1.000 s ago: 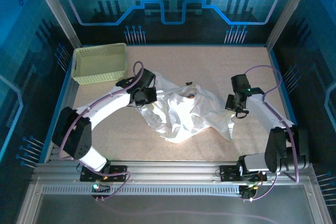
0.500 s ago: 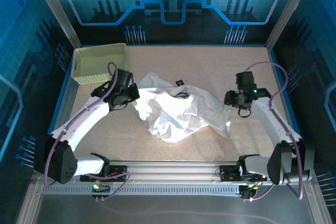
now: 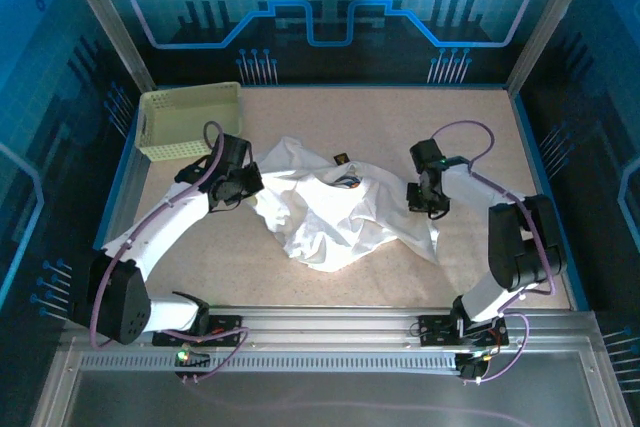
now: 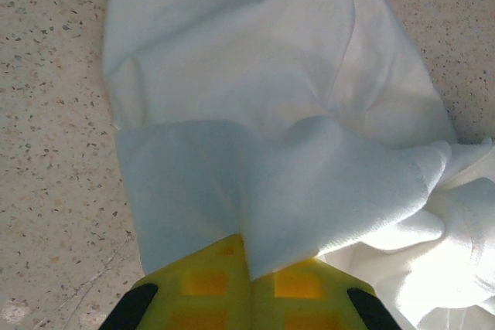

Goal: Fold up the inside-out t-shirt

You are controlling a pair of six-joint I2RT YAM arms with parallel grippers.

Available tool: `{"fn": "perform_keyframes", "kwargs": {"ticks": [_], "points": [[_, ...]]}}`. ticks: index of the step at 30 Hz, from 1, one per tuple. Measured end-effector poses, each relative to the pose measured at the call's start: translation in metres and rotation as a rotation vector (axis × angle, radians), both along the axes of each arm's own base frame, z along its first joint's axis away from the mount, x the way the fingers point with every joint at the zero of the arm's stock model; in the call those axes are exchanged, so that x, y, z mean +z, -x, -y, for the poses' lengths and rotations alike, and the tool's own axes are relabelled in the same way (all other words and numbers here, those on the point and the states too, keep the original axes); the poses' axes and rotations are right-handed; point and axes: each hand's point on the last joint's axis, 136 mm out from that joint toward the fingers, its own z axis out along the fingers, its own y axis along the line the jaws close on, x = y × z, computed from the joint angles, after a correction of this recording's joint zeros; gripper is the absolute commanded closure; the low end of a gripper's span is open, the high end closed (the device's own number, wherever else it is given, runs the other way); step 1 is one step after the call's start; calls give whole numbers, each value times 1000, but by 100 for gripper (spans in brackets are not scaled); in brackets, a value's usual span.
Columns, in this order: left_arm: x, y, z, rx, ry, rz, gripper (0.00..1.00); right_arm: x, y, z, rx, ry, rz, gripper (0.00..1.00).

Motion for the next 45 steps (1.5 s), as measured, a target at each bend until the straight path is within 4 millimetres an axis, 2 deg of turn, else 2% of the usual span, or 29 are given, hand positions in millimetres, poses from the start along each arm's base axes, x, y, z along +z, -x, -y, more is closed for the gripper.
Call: {"fn": "perform_keyframes", "kwargs": {"ticks": [4, 7, 10, 12, 15, 17, 21, 23, 25, 28, 29, 31, 32, 33, 34, 36, 39, 42, 45], "points": [[5, -2, -13, 37, 4, 13, 100, 24, -2, 14, -16, 64, 60, 100], [22, -2, -27, 79, 17, 60, 100, 59, -2, 27, -46, 80, 158, 100], [45, -1, -42, 122, 34, 128, 100, 104, 1, 42, -82, 67, 284, 100], [63, 0, -52, 148, 46, 172, 100, 141, 4, 52, -110, 51, 393, 100], [92, 2, -60, 166, 75, 241, 100, 186, 11, 61, -131, 15, 516, 100], [110, 3, -62, 168, 92, 288, 100, 208, 14, 62, -129, -5, 574, 100], [143, 9, -54, 128, 154, 378, 100, 232, 22, 52, -91, -88, 627, 96], [147, 8, -50, 110, 174, 392, 100, 229, 23, 43, -64, -135, 610, 95], [137, 1, -47, 107, 181, 356, 100, 212, 18, 35, -47, -167, 555, 94], [92, -22, -43, 109, 173, 205, 100, 150, 3, 34, -61, -159, 368, 95], [68, -31, -42, 112, 166, 126, 100, 121, -3, 34, -71, -149, 282, 93], [23, -39, -40, 111, 147, -30, 100, 73, -8, 37, -91, -122, 136, 75], [1, -39, -39, 109, 134, -103, 100, 54, -8, 39, -100, -104, 73, 63], [-18, -37, -38, 107, 123, -167, 100, 37, -8, 42, -102, -83, 22, 55], [-29, -34, -38, 105, 114, -209, 100, 29, -8, 44, -107, -67, -3, 50], [-39, -25, -35, 97, 98, -261, 100, 25, -10, 49, -101, -9, -22, 40], [-29, -24, -29, 71, 85, -241, 100, 50, -24, 41, -26, 78, 63, 32], [-20, -26, -27, 58, 78, -210, 100, 84, -31, 1, 123, 91, 194, 28], [-17, -26, -27, 59, 73, -200, 100, 103, -25, -36, 244, 60, 267, 32]]}}
